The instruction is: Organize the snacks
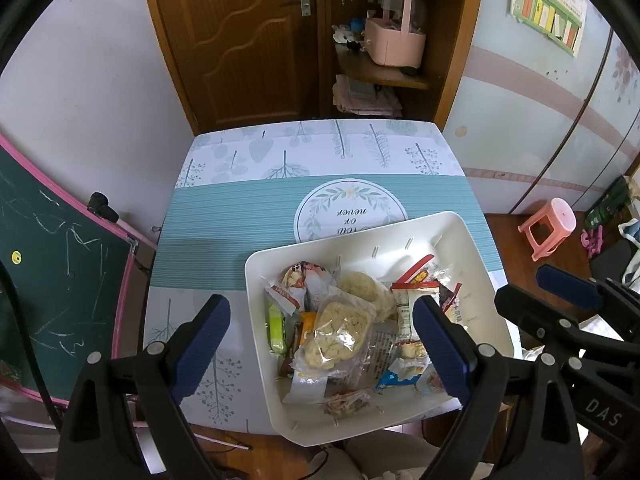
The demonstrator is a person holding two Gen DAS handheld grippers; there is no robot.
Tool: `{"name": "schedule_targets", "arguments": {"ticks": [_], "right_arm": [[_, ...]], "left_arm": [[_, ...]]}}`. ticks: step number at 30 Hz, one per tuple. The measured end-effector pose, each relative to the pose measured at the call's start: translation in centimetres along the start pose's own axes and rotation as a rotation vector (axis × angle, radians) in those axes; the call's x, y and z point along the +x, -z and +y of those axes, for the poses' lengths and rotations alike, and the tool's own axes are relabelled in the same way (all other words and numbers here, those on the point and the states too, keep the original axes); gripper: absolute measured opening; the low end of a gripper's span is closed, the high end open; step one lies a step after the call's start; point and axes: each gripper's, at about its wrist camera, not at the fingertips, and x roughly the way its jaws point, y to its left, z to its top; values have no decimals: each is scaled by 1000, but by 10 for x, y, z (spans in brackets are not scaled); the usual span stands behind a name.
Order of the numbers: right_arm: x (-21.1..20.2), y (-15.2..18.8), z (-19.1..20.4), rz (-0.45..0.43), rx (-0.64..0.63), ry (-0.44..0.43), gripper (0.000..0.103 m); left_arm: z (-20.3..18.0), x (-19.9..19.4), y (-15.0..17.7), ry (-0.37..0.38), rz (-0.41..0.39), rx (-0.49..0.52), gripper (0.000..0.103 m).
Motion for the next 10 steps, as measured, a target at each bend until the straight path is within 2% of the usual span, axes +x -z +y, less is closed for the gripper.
{"name": "schedule_targets", "arguments": {"ticks": [10], "right_arm": [[3, 5, 1, 5, 3, -2, 58]], "left_arm": [[-1, 1, 2, -4, 7, 0, 92]]}}
